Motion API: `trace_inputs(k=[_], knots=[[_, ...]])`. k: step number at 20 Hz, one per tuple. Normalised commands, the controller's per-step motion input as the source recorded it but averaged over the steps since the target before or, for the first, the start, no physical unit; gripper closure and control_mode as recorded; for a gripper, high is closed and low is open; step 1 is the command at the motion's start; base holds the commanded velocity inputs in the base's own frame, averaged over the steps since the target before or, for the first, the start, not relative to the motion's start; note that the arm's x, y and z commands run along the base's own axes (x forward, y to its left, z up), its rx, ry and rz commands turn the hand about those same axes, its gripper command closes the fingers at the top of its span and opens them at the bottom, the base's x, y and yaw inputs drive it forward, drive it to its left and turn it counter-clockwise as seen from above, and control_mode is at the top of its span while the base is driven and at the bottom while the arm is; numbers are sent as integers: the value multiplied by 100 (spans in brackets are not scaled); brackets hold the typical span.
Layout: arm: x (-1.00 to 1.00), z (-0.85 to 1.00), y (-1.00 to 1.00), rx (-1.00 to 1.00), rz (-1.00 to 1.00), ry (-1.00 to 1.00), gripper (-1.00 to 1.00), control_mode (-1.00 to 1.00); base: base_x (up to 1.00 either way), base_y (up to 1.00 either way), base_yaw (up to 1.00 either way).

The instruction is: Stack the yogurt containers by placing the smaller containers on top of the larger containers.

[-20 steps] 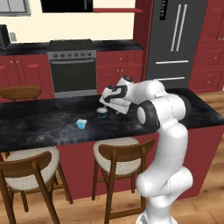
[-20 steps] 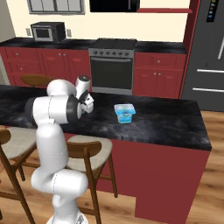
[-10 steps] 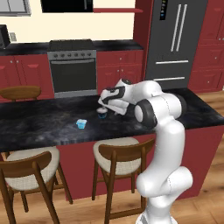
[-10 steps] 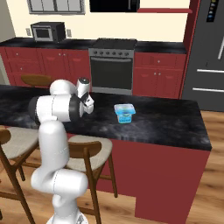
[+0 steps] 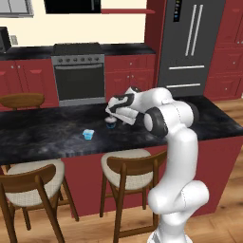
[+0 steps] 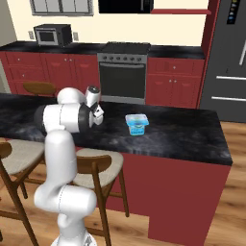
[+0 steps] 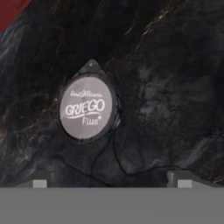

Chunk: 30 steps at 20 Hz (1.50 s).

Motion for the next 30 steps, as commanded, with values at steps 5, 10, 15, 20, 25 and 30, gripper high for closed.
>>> trace_inputs(k=[5,10,15,20,25,30], knots=[[12,-9,0,2,0,0,-100,-100,0,0,0],[14,-12,1,2,0,0,-100,-100,0,0,0],[16,-11,5,1,0,-1,-100,-100,0,0,0],[17,-9,6,0,0,0,-100,-100,0,0,0],[17,-8,4,1,0,0,-100,-100,0,0,0],[12,-9,5,0,0,0,-100,-100,0,0,0]])
